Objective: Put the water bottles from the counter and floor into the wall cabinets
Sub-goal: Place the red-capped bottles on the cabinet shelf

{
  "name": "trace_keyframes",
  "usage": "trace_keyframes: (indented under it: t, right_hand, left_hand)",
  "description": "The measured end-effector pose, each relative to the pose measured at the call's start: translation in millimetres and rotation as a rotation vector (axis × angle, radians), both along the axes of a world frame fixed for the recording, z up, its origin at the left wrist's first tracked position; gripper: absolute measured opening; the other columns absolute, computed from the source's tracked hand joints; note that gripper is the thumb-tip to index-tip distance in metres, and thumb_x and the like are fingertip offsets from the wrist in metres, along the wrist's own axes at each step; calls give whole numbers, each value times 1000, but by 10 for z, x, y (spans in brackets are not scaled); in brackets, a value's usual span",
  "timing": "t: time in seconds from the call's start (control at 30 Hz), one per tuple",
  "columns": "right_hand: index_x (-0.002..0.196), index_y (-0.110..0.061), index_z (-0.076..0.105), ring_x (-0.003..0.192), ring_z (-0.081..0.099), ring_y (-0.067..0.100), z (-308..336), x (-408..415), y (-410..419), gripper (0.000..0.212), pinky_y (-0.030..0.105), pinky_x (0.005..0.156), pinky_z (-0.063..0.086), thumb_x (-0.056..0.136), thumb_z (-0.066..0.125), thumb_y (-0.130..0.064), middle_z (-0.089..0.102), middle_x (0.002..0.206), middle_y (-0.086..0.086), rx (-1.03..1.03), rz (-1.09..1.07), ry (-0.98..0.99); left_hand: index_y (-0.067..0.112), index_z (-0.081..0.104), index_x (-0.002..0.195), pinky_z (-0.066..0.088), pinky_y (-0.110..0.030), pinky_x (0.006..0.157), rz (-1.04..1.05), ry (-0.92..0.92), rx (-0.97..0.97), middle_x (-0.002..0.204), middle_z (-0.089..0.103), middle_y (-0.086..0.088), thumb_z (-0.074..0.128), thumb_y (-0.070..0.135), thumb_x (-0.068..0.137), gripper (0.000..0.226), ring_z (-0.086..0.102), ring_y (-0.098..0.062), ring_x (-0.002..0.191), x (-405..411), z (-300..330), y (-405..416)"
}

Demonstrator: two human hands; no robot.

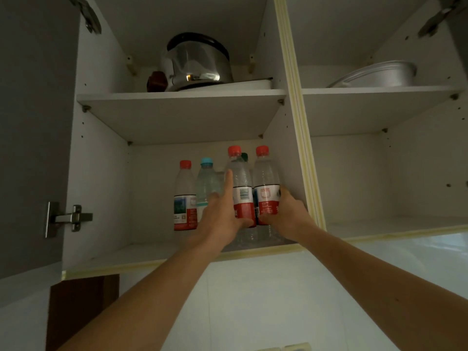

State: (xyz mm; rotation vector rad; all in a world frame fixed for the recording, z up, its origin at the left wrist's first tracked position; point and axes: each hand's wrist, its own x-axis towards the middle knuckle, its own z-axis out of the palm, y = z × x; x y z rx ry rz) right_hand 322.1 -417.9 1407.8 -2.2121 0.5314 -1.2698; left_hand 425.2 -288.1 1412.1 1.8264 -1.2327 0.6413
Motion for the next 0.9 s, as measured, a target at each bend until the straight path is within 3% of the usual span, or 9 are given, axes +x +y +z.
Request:
trace_keyframes:
  t: [0.2, 0.33, 0.43, 0.5, 0.57, 0.7, 0.83, 0.9]
  right_hand:
    - [138, -19, 41, 110, 63, 28, -144, 30, 81, 51, 43, 94, 52, 95, 67, -28, 62, 125, 9, 28, -79, -30]
    - [141, -17, 41, 116, 60, 28, -256, -59, 117, 52, 48, 101, 50, 96, 64, -28, 59, 129, 10, -5, -70, 0]
    - [139, -18, 44, 115, 59, 25, -273, -147, 169, 46, 47, 101, 50, 98, 61, -30, 60, 129, 7, -53, -47, -4]
    - [137, -18, 46, 113, 57, 22, -259, -185, 242, 44, 45, 101, 50, 98, 60, -32, 58, 128, 5, -110, -61, -10]
    - [138, -19, 46, 117, 55, 21, -213, -204, 356, 46, 44, 102, 49, 97, 62, -31, 53, 132, 4, -185, -69, -55]
    - [146, -22, 40, 133, 44, 22, -102, -133, 655, 56, 47, 108, 47, 96, 64, -30, 40, 148, 1, -312, 18, -143]
    - [149, -24, 38, 134, 43, 18, -48, 84, 902, 56, 28, 104, 38, 98, 62, -29, 39, 151, -3, -381, 98, -142]
    - [149, -25, 37, 132, 47, 17, -53, 229, 1003, 58, 30, 104, 41, 97, 63, -29, 42, 149, -2, -351, 162, -123]
  left_hand:
    - [41, -21, 153, 47, -46, 104, 70, 2, 9, 136, 50, -13, 82, 28, 81, 126, 60, -25, 117, -83, 21, -115]
    - [35, -12, 157, 48, -46, 103, 120, -56, 21, 132, 56, -11, 81, 31, 81, 120, 61, -25, 116, -90, 2, -79]
    - [30, 24, 153, 54, -43, 95, 80, -108, 3, 123, 63, -4, 81, 32, 81, 92, 64, -21, 111, -73, 1, 53]
    - [25, 49, 137, 53, -29, 76, 66, -121, -74, 102, 65, 7, 80, 35, 80, 66, 66, -12, 93, -43, 58, 222]
    - [22, 53, 135, 44, -22, 65, 77, -105, -183, 88, 54, 16, 78, 37, 81, 61, 58, -4, 79, 21, 157, 448]
    - [22, 56, 130, 54, -28, 73, 114, -120, -357, 96, 57, 9, 76, 34, 85, 50, 60, -9, 84, 242, 315, 949]
    - [17, 55, 129, 49, -19, 73, 130, -68, -411, 105, 58, 4, 75, 34, 86, 50, 60, -11, 88, 472, 289, 1195]
    - [15, 53, 130, 53, -26, 78, 137, 6, -374, 113, 59, 1, 74, 35, 87, 52, 60, -13, 94, 597, 236, 1189]
